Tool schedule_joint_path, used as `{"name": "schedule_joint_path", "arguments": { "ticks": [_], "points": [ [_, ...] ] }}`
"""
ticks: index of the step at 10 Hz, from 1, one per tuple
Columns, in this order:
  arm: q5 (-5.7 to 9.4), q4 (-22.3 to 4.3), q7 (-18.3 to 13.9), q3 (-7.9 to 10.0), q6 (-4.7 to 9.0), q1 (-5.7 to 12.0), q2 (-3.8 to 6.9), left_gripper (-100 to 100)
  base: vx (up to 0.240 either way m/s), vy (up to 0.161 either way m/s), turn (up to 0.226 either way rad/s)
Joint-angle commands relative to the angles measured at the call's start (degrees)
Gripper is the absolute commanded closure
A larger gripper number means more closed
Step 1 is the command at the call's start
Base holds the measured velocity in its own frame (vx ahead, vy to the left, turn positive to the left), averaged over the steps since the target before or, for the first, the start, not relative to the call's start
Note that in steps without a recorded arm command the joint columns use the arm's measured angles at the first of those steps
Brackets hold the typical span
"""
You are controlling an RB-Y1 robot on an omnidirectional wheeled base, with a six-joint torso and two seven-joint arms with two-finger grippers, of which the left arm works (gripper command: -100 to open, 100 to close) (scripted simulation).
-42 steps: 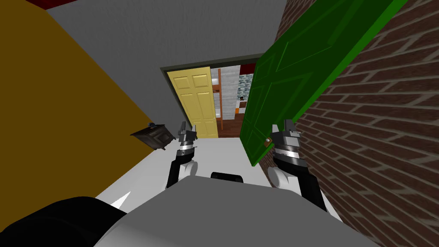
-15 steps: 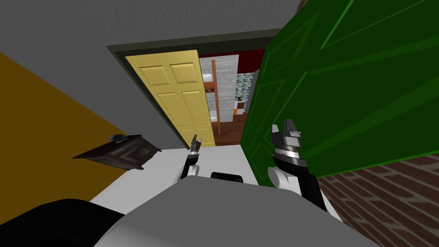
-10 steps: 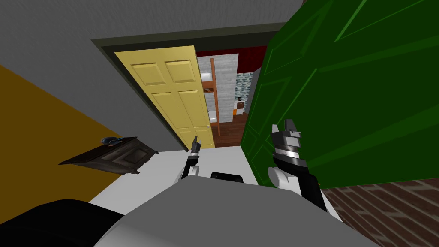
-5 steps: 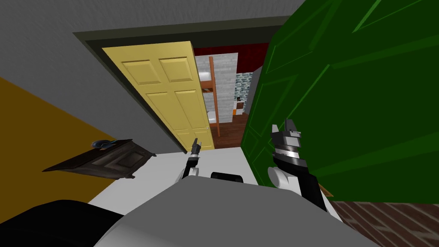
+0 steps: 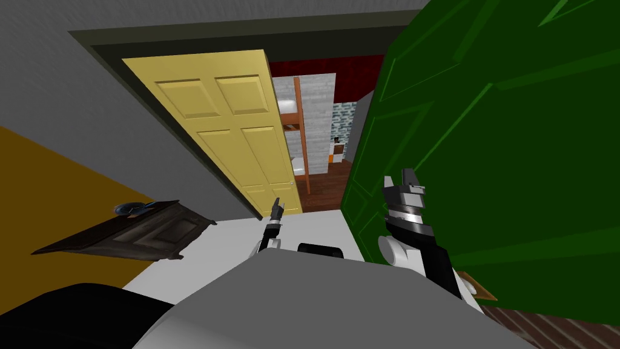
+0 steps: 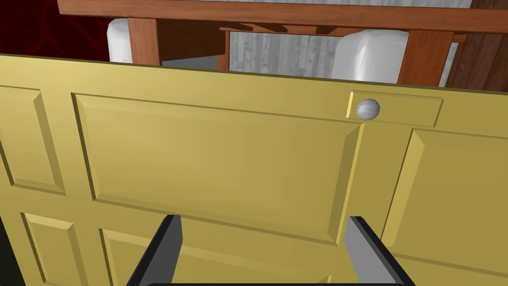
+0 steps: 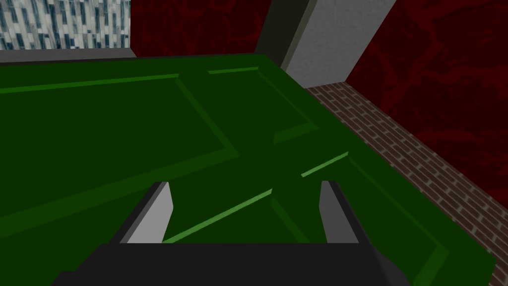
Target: Pull the door open
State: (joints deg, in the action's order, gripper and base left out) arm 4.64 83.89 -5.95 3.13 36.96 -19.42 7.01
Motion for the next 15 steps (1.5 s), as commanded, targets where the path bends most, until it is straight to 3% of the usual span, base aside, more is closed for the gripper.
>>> {"name": "schedule_joint_path", "arguments": {
  "ticks": [1, 15],
  "points": [
    [-0.08, -1.68, 0.03, 0.19, 0.46, 0.39, -0.02, -100, 0.086, 0.021, -0.018],
    [-0.64, -16.26, -0.23, 1.93, 4.51, 3.26, 0.20, -100, 0.106, 0.014, -0.019]
  ]
}}
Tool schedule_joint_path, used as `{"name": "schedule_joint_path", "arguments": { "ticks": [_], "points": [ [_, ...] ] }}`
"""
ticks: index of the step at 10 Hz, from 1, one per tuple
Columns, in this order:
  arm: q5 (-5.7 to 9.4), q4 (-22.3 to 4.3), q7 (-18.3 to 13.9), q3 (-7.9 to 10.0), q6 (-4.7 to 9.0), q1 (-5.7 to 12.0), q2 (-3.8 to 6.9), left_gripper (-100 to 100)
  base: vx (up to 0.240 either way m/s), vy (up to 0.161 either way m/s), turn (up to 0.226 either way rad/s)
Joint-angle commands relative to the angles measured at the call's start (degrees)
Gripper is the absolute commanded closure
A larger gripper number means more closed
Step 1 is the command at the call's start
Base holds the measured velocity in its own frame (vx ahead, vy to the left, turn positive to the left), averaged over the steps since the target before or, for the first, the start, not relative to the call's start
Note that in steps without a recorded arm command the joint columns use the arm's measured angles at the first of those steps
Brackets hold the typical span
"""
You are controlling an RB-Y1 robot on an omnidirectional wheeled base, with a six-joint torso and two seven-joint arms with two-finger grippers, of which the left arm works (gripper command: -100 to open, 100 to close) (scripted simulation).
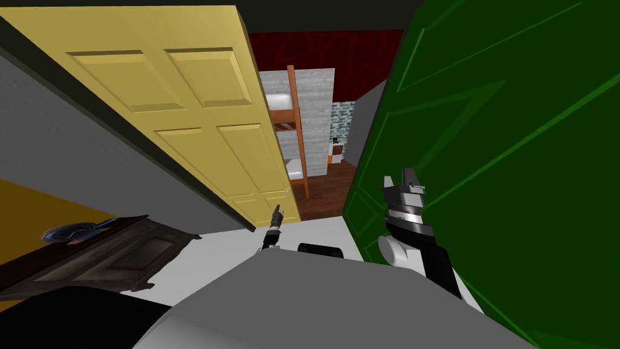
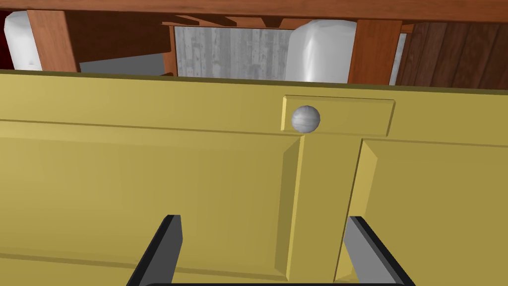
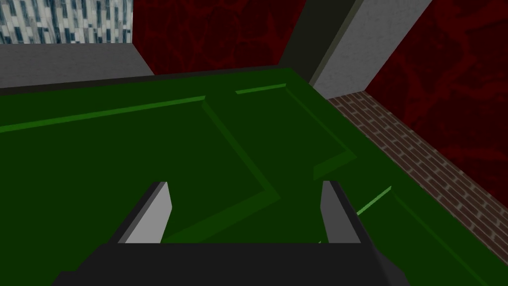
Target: Pull the door open
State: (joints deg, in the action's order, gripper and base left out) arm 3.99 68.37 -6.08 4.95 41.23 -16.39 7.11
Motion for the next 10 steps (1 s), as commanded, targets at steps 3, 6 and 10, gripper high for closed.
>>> {"name": "schedule_joint_path", "arguments": {
  "ticks": [3, 6, 10],
  "points": [
    [-0.12, -4.15, -0.16, 0.52, 1.18, 0.91, 0.11, -100, 0.114, 0.021, -0.019],
    [-0.26, -7.77, -0.22, 0.95, 2.19, 1.62, 0.09, -100, 0.140, 0.030, -0.026],
    [0.04, -10.00, -0.69, 1.63, 2.87, 2.20, 0.71, -100, 0.100, 0.007, -0.027]
  ]
}}
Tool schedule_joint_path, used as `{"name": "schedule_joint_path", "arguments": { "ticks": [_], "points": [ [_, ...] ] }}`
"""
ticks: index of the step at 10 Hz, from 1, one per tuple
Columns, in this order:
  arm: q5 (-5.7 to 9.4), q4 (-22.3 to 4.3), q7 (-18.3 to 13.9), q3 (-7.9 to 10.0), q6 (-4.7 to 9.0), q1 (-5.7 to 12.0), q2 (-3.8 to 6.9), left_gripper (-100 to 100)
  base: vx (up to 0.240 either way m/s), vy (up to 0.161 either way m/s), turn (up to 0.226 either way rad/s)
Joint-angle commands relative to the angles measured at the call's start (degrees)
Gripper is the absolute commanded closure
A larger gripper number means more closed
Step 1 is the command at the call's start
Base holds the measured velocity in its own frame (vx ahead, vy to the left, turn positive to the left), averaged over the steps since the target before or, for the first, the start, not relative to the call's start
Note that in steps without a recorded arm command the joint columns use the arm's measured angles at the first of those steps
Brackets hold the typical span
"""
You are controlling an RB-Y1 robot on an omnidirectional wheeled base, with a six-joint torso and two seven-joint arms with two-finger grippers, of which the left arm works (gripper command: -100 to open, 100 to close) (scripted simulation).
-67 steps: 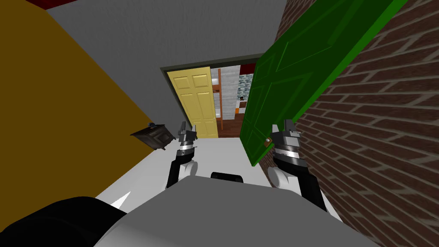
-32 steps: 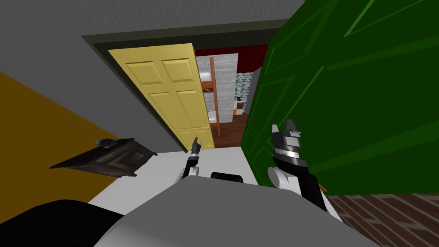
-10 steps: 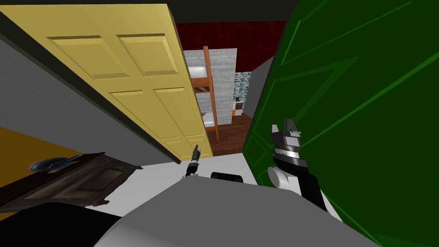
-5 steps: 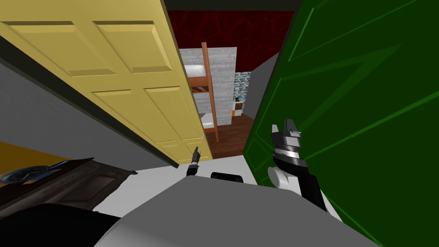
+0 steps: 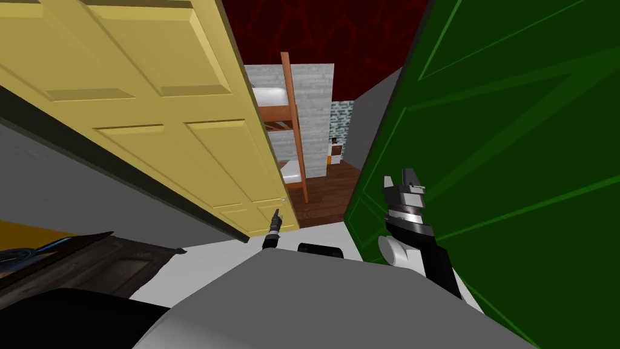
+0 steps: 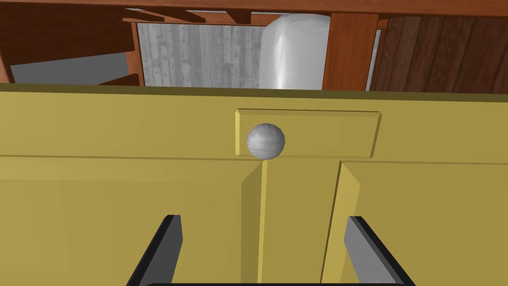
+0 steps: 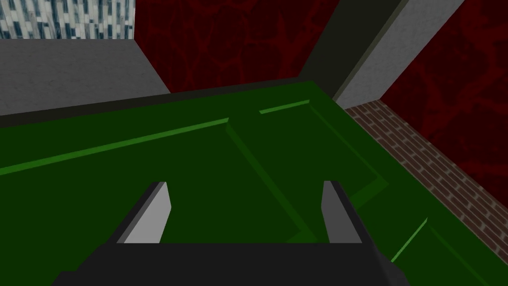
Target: Pull the door open
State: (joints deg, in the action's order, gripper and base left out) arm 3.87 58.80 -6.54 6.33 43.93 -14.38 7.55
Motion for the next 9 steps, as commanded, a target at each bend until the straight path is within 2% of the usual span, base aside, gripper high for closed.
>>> {"name": "schedule_joint_path", "arguments": {
  "ticks": [1, 6, 7, 8, 9],
  "points": [
    [0.43, -1.11, -0.54, 0.66, 0.42, 0.40, 0.73, -100, 0.208, 0.005, -0.103],
    [1.87, -4.82, -2.24, 2.86, 1.81, 1.53, 3.19, -100, 0.203, 0.008, -0.098],
    [2.06, -5.31, -2.47, 3.15, 1.99, 1.68, 3.51, -100, 0.209, 0.024, -0.054],
    [1.88, -5.12, -2.24, 2.83, 1.98, 1.47, 3.14, -100, 0.064, -0.009, 0.039],
    [1.88, -5.12, -2.24, 2.83, 1.98, 1.47, 3.14, 100, -0.032, -0.009, -0.008]
  ]
}}
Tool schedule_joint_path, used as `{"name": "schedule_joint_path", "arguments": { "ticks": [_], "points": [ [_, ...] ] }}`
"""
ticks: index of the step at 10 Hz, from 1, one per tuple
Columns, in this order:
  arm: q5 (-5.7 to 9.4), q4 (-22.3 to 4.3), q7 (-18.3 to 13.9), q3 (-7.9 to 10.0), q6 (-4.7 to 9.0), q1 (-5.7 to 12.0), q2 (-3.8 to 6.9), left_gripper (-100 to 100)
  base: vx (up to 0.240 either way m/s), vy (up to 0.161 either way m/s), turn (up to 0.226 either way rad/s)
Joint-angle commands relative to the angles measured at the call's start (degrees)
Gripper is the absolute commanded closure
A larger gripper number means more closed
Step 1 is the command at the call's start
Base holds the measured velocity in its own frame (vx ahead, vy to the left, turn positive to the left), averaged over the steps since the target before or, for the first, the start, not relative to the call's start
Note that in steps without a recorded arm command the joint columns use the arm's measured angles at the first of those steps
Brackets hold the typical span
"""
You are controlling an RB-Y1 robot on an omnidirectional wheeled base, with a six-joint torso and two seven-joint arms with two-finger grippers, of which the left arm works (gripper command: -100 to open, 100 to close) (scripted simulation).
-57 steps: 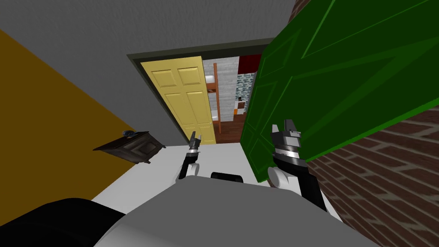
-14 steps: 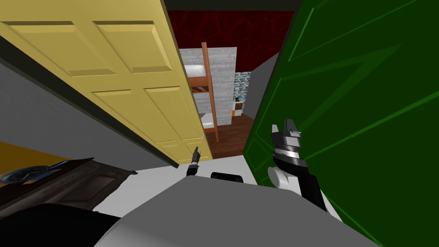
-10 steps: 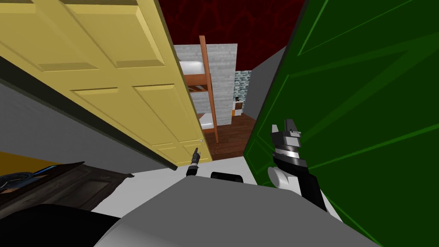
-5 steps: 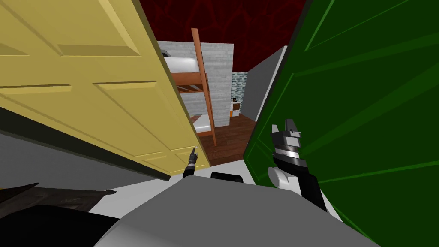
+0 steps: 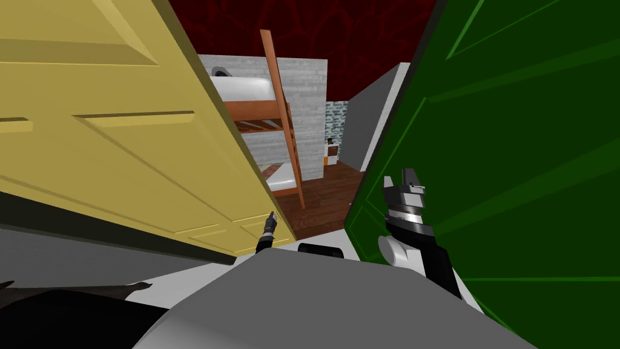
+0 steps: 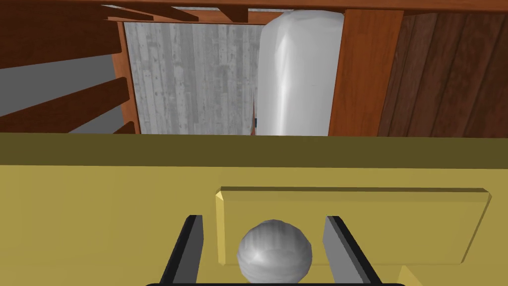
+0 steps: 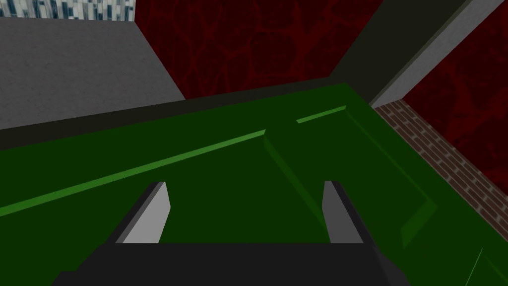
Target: Pull the door open
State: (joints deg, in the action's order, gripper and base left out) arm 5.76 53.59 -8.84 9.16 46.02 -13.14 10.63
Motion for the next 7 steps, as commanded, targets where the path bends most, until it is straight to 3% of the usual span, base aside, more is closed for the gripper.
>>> {"name": "schedule_joint_path", "arguments": {
  "ticks": [1, 5, 7],
  "points": [
    [-0.01, 0.09, 0.06, 0.01, -0.11, 0.23, 0.06, 100, -0.035, 0.001, -0.027],
    [-0.01, 0.09, 0.06, 0.01, -0.11, 0.23, 0.06, 100, -0.004, 0.002, -0.003],
    [-0.52, 0.22, -1.11, -1.03, 0.73, -0.70, 0.88, 100, -0.151, 0.031, -0.120]
  ]
}}
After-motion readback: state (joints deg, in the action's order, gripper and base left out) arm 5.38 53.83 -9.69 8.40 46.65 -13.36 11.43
